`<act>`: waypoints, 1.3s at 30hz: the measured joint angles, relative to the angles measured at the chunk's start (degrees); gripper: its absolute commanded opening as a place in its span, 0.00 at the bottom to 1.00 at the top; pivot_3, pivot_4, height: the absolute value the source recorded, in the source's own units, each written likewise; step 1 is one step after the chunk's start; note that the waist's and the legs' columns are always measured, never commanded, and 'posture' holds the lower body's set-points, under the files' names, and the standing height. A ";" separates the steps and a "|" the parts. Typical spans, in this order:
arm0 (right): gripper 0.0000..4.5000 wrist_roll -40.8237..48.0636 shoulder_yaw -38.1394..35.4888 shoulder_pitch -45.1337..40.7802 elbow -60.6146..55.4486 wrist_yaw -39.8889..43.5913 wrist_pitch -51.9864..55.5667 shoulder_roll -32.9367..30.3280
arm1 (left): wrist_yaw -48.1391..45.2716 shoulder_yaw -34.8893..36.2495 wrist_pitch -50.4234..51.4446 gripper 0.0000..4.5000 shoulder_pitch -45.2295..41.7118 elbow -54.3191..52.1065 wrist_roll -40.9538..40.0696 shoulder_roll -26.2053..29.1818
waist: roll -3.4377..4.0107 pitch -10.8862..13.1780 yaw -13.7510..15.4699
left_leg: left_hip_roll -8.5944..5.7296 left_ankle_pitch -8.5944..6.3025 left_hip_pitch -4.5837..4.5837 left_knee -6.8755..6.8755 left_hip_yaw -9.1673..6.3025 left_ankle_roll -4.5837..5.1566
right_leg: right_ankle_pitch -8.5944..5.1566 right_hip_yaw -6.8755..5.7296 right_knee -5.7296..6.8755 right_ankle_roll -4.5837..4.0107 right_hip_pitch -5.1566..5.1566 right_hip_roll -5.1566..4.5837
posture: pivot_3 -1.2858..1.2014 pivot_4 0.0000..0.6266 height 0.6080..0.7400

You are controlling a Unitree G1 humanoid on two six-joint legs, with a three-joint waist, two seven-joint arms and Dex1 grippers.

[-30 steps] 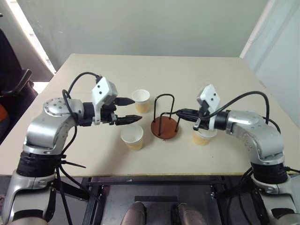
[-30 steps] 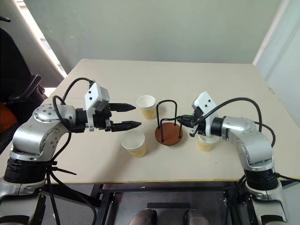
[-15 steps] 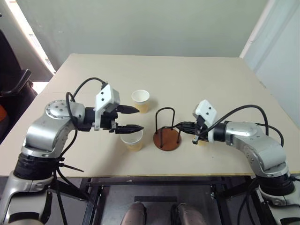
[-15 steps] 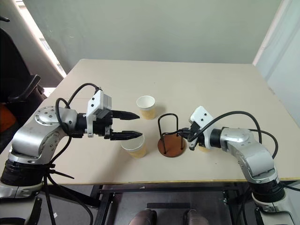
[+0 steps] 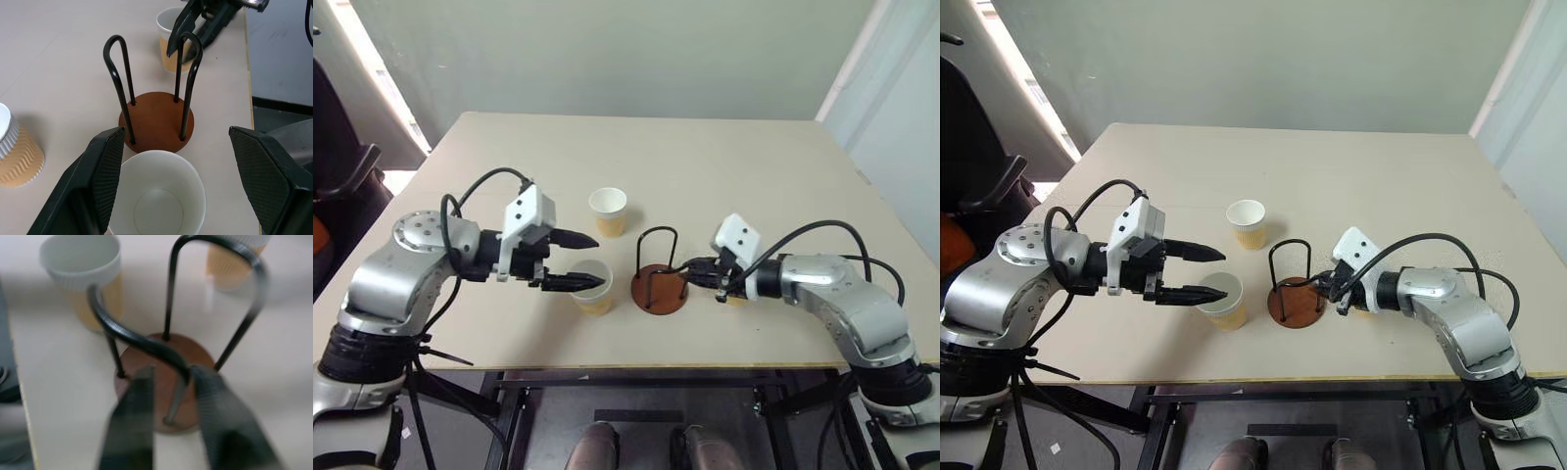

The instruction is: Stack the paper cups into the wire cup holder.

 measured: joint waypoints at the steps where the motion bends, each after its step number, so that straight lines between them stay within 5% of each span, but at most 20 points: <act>1: 0.56 0.32 0.47 0.00 -0.55 0.77 0.05 -1.10 | -0.03 0.00 -0.03 0.81 0.00 0.00 0.00 0.01 | 0.00 0.00 0.02 | 0.00 -0.01 -0.02 0.00 0.00 0.00 | 0.00 0.00 -0.01 0.03 0.00 0.00 | 0.52 0.24 1.00; 4: 0.79 0.84 2.00 -0.44 -2.98 4.64 -0.20 -6.33 | -0.16 0.00 -0.29 0.81 0.06 0.07 0.03 0.05 | 0.00 0.00 0.15 | -0.02 -0.09 -0.09 0.03 -0.01 -0.01 | -0.09 0.00 -0.03 0.15 0.00 0.00 | 0.52 0.24 1.00; 12: 0.79 2.14 -1.95 -11.51 -3.50 18.77 -7.39 -23.10 | -2.17 -0.23 -2.88 0.81 -2.10 2.84 0.27 -1.00 | -0.02 -0.01 0.32 | -0.04 -0.21 -0.18 0.02 -0.11 -0.06 | -0.41 0.01 0.00 -0.01 -0.03 0.06 | 0.52 0.24 1.00; 17: 0.79 3.26 -4.03 -8.63 -3.53 27.62 -13.11 -30.66 | -2.62 0.46 -3.09 0.81 -3.81 2.64 -2.03 -2.69 | -0.08 -0.04 0.50 | -0.03 -0.37 -0.21 0.10 -0.08 -0.21 | -0.39 0.01 0.05 0.49 0.01 0.10 | 0.52 0.24 1.00; 27: 0.79 -10.24 5.71 -5.12 8.83 26.40 -23.46 -26.41 | -1.50 -2.17 -4.47 0.81 -3.79 -1.02 3.13 0.65 | -0.06 -0.02 0.22 | 0.02 -0.79 -0.16 0.66 -0.04 0.30 | -0.36 0.09 0.14 0.75 0.10 0.10 | 0.52 0.24 1.00; 35: 0.79 -16.61 9.24 -5.57 14.34 28.26 -29.13 -23.65 | -0.43 2.62 -4.03 0.81 1.25 -7.78 2.18 4.90 | -0.06 -0.01 0.21 | 0.02 -0.91 -0.12 0.79 -0.03 0.43 | -0.35 0.09 0.13 0.63 0.17 0.07 | 0.52 0.24 1.00; 39: 0.58 -18.90 10.02 -5.59 16.98 28.66 -31.05 -22.45 | 0.55 4.06 -3.12 0.81 2.74 -8.80 1.36 5.69 | -0.05 -0.01 0.22 | 0.02 -0.91 -0.09 0.80 -0.02 0.42 | -0.31 0.09 0.17 0.53 0.17 0.05 | 0.52 0.24 1.00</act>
